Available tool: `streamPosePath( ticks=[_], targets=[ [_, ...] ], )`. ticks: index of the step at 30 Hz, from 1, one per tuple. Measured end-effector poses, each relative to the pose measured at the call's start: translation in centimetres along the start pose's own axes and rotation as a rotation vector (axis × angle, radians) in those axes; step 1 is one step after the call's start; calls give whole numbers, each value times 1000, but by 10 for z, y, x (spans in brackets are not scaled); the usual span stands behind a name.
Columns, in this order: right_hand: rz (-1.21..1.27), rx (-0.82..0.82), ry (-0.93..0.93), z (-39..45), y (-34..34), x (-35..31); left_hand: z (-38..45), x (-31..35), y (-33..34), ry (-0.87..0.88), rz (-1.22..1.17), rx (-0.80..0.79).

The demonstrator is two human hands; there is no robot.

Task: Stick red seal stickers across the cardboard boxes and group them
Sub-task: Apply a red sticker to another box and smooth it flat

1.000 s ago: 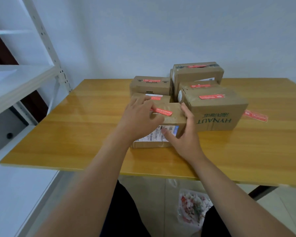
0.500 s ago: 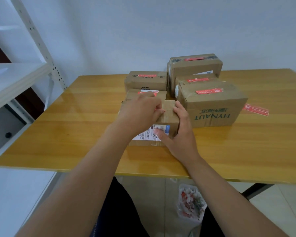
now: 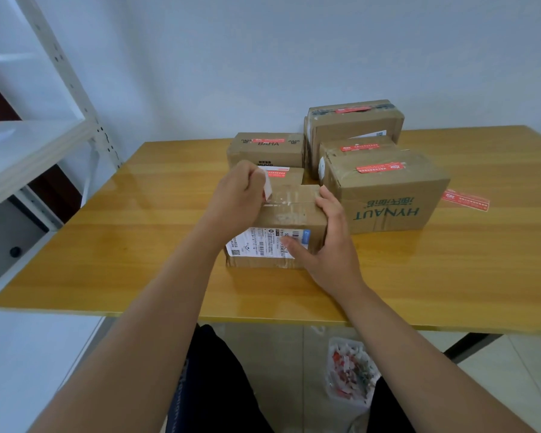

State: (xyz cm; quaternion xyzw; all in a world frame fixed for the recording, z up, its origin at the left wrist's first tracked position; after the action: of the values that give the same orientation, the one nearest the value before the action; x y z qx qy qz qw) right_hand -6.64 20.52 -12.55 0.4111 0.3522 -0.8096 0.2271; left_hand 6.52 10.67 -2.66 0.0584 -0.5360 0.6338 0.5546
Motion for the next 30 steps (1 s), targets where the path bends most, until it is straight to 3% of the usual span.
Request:
streamPosePath(
  ticks=[7, 13, 18, 23, 30],
  targets=[
    [-9, -9, 14, -1, 0, -2, -4, -10, -11, -181, -439, 300],
    [-50, -31, 2, 3, -8, -5, -6, 1, -18, -131, -570, 254],
    [-48, 202, -151, 8, -24, -54, -14, 10, -15, -30, -578, 159],
    [289, -163, 177, 22, -20, -90, -24, 19, -9, 118, -464, 29],
    [397, -275, 473, 38, -18, -85, -31, 16, -16, 221, -296, -82]
  ],
)
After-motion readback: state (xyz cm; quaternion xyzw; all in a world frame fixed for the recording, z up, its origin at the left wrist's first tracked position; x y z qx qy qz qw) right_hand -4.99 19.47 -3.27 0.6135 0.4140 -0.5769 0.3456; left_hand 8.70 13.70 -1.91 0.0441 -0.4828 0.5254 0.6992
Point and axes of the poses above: each hand's wrist, its own z-axis towards the middle knuckle, its own y-axis out of the palm, x = y × z, the point moved 4 cm from there along z, towards the middle knuckle, and after that the axes turned 12 degrees about y, right-handed, at the moved point
